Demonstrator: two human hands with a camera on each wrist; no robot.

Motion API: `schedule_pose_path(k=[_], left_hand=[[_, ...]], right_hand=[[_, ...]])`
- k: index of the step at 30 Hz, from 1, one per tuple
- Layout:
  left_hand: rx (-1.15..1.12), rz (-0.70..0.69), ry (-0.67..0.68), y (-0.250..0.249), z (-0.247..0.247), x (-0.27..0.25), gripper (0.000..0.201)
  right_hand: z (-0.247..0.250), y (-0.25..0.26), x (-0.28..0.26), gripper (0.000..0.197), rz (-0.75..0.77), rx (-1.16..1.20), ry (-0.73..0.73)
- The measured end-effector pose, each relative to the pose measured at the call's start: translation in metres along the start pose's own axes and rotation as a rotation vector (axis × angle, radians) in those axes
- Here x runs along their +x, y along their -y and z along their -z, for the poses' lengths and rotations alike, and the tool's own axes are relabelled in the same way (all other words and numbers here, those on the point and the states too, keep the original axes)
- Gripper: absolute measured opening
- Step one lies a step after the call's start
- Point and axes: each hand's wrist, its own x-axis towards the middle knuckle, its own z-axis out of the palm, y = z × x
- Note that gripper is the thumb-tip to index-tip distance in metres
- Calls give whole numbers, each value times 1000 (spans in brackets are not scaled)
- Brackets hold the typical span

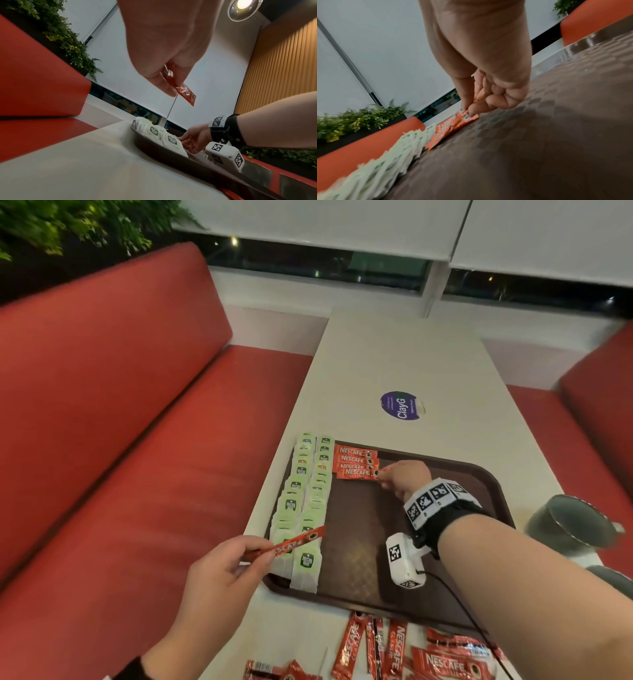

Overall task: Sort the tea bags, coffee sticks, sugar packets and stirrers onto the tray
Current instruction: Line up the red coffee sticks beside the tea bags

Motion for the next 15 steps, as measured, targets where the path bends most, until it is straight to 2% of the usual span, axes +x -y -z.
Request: schedule_pose_path(k=[2,5,9,11,15], left_hand=[[-4,0,8,4,1,0,34],[9,-10,1,4,0,-2,37],[2,-15,-4,3,1,-1,39],[-3,-15,-5,2,2,0,38],[18,-17,-12,-1,3,0,40]], right_hand=[[-3,0,9,11,-27,-55,11],[-7,0,21,28,-25,-203,-16],[-12,11,23,23,-131,-146,-63],[-19,10,24,30,-113,-278,-129],[-22,6,38,35,-31,-434,-133]])
